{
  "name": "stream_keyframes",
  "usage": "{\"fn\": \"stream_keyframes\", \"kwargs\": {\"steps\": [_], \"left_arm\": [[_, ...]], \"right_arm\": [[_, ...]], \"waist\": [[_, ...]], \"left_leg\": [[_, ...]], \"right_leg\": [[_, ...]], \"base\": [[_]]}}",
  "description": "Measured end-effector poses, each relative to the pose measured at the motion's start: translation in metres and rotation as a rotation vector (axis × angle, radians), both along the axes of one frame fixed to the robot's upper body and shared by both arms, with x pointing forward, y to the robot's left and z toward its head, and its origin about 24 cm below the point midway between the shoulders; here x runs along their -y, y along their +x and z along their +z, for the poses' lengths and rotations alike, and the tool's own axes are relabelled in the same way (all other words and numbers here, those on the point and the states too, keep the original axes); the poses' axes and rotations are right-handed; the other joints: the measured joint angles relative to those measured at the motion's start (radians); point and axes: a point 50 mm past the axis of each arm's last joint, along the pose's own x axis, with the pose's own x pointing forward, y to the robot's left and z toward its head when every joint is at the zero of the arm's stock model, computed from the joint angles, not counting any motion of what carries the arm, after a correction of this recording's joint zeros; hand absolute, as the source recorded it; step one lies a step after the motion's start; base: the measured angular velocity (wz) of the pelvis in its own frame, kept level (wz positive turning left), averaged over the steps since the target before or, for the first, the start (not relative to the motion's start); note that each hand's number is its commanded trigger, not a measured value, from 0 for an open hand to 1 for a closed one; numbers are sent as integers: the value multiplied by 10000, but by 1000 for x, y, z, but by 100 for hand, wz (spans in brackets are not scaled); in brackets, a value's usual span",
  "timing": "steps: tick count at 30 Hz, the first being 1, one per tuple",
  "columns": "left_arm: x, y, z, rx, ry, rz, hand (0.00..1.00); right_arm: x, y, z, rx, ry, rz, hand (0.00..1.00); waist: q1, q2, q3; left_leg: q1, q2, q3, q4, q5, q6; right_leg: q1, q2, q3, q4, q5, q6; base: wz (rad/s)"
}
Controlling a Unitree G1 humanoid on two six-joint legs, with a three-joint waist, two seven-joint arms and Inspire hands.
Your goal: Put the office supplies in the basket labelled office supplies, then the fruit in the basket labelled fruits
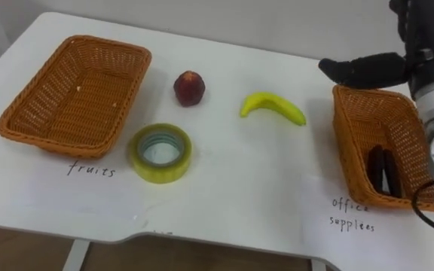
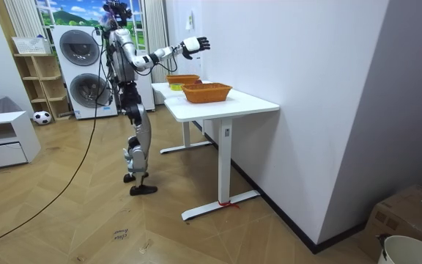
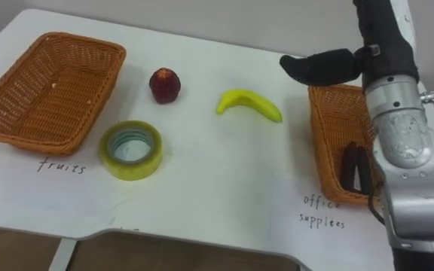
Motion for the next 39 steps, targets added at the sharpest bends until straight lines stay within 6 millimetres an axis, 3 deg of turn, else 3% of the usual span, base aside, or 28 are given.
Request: {"fn": "stream_keyframes", "kwargs": {"steps": [4,12,16,21,25,32,39], "left_arm": [[2,8,0,107,-47,-186,0],[10,15,-2,72,-282,-407,0],[13,16,-3,95,-323,-404,0],[14,16,-3,79,-307,-436,0],[15,13,-4,-90,-224,-539,0],[21,7,-6,-395,-331,-961,0],[27,1,-9,-841,-522,-1330,0]], "right_arm": [[-9,1,-4,-31,319,152,0],[-32,3,-12,-233,941,789,0],[-44,8,-12,-313,1180,1264,0],[-56,11,-17,-624,1329,1735,0],[-60,14,-28,-1132,1411,1849,0],[-74,15,-41,-1606,1425,2100,0],[-79,19,-49,-1774,1480,1903,0]], "waist": [[31,122,25],[276,685,-58],[429,663,-43],[609,448,13],[878,405,18],[1081,546,103],[1141,607,87]], "left_leg": [[-128,-6,-144,65,-2,1],[-242,-6,-429,119,6,-1],[-225,6,-512,112,12,-7],[-225,-3,-617,114,12,-7],[-199,-3,-625,114,16,-1],[-258,-13,-626,142,25,14],[-328,-57,-625,178,25,15]], "right_leg": [[4,-5,-116,-81,1,-2],[-10,-34,-449,-97,4,-8],[52,-28,-628,-136,4,-8],[96,-45,-660,-153,4,-8],[124,-75,-659,-153,5,-7],[127,-86,-649,-149,4,-7],[75,-84,-745,-148,4,-6]], "base": [[11],[9],[8],[6],[0],[0],[0]]}}
